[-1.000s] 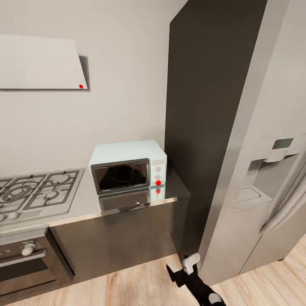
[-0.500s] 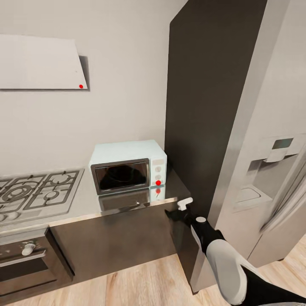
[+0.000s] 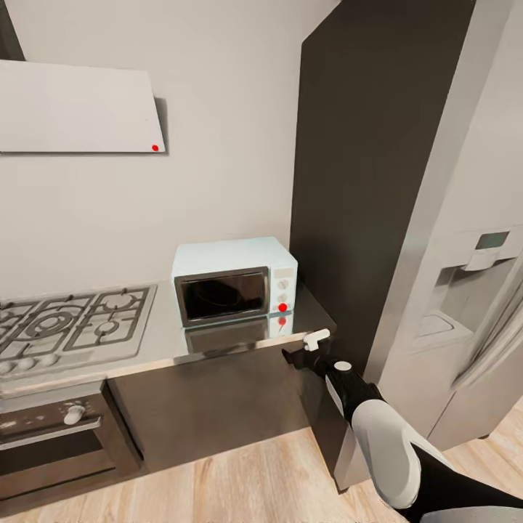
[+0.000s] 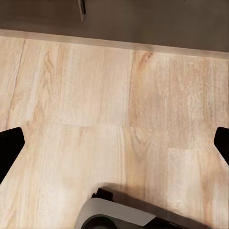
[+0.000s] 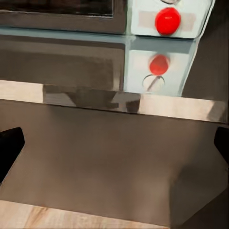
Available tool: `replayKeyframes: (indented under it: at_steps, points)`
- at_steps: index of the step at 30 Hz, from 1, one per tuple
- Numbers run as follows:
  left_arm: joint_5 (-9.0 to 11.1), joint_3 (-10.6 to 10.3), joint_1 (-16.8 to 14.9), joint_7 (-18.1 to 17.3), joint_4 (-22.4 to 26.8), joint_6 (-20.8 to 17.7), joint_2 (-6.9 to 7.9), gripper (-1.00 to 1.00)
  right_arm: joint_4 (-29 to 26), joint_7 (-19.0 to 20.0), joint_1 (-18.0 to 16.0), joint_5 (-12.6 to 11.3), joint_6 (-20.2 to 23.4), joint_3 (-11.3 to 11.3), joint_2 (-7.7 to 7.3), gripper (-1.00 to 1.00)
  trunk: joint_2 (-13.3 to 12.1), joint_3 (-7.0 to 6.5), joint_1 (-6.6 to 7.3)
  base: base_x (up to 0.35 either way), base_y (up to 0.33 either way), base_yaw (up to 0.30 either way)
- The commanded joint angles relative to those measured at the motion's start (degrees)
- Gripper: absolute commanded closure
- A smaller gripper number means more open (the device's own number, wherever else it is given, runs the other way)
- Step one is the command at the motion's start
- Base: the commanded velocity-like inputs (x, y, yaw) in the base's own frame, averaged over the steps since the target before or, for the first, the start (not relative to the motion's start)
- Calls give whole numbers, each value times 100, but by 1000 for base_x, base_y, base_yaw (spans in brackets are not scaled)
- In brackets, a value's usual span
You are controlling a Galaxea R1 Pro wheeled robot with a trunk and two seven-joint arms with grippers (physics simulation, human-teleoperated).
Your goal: In the kitchen, take the popcorn bag from the countertop, put it into the microwave, and heat it until the popcorn is cooked so the cooked popcorn ends up inside the bag.
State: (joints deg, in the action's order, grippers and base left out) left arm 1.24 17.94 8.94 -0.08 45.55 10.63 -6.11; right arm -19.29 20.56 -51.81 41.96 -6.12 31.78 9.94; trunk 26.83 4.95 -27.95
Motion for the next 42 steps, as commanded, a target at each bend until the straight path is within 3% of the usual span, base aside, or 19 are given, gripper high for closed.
replayKeyframes:
  at_steps: [1, 6, 9, 13, 17, 22, 23, 30, 42]
  points:
    - [11, 7, -5, -1, 7, 8, -4, -100, -5, 11, -76, 39, -19, 48, 6, -100, 10, 11, -3, -21, 36, 0]
    - [-11, 0, -133, -1, -101, 9, -8, -100, 3, -653, -461, -90, 42, 48, 6, -100, 10, 11, -3, -7, 12, 0]
    - [8, 24, -413, -1, -512, 14, -2, -100, 110, -1014, -636, -105, 35, 48, 6, -100, 10, 11, -3, -1, 1, 0]
    - [15, 33, -675, 9, -1082, 105, -8, -100, 244, -1194, -909, -115, 10, 54, 6, -100, 10, 11, -3, 0, 0, 0]
    - [17, 34, -706, 31, -1154, 137, -12, -100, 474, -1478, -954, -122, 8, 64, 6, -100, 10, 11, -3, 0, 0, 0]
    - [-10, 8, -709, 34, -1161, 141, -13, -100, 725, -1529, -969, -130, 5, 67, 6, -100, 10, 11, -3, 0, 0, 0]
    - [-13, 4, -709, 34, -1162, 141, -13, -100, 750, -1533, -970, -134, 7, 68, 6, 100, 10, 11, -3, 0, 0, 0]
    - [-38, -11, -705, 34, -1160, 141, -13, -100, 1007, -1760, -1044, -136, 43, 68, 6, 100, 10, 11, -3, 1, 0, 0]
    - [-55, -27, -695, 43, -1167, 141, -18, -100, 1223, -1800, -1097, -97, 69, 66, 6, 100, 10, 11, -3, 110, 0, 0]
